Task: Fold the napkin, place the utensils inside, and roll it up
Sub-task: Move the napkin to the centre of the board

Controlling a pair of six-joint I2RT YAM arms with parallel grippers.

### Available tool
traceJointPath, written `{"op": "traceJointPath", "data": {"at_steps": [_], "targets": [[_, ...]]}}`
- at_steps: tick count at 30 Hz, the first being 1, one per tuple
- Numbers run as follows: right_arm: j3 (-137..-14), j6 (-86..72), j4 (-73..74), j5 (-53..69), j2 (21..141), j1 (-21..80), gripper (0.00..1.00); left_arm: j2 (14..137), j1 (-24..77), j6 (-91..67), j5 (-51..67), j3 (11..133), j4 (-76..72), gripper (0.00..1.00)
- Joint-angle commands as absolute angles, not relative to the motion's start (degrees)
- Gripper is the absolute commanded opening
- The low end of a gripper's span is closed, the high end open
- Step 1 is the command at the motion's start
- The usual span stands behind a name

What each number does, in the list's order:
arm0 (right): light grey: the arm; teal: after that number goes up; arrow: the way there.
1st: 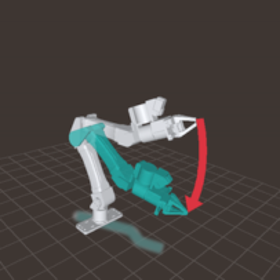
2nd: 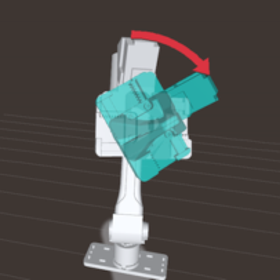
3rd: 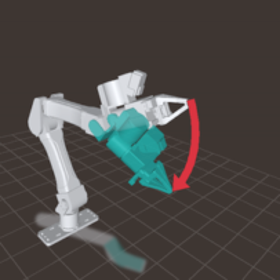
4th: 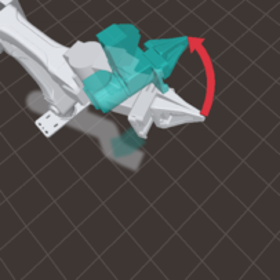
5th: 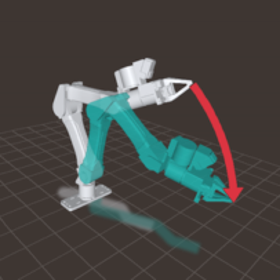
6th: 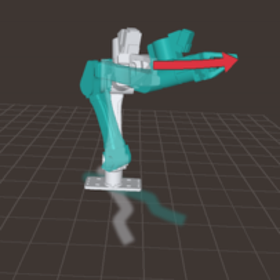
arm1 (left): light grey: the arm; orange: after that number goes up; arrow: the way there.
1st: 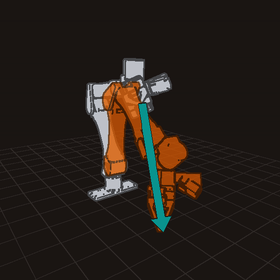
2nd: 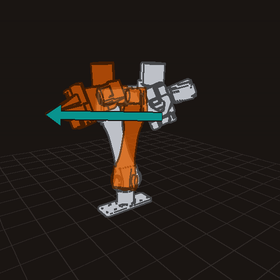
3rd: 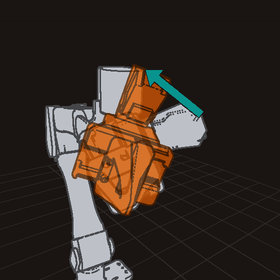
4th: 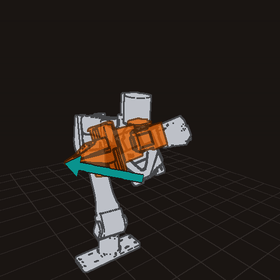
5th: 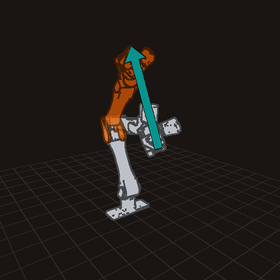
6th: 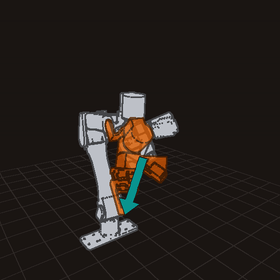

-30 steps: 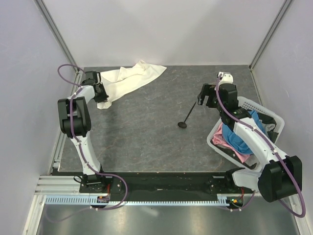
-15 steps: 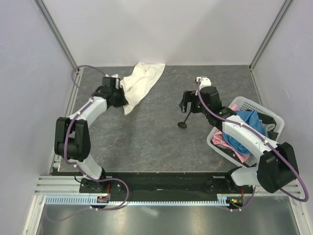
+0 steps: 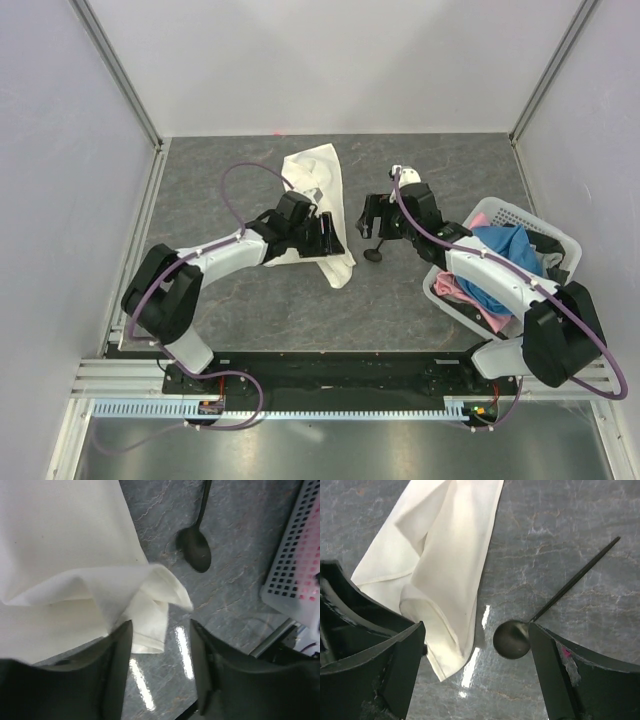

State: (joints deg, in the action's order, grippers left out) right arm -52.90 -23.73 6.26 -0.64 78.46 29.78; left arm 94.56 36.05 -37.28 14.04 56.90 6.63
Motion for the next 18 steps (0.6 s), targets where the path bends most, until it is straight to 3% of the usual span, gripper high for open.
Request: {"op": "traceJointPath", "data": {"at_steps": [1,2,6,18], "targets": [[-51.3,-27.2,5.5,-0.2,76.5,30.8,0.92,86.6,33.9,-36.0,11.3,57.9,6.4,0.69],[-51.1,-27.9,6.0,-0.1,76.6,31.4,0.92,85.1,32.6,-34.9,10.6,57.7,7.5,0.73],[-48.9,-30.6,6.2,1.4,77.4,33.0,0.88,82.6,29.0,-28.0,6.8,57.5,12.5,0.75],[-47.7,-32.5,6.5,1.7,80.7,36.2,0.81,99.3,27.2,-22.2,4.9,71.6,12.2,0.72]]}}
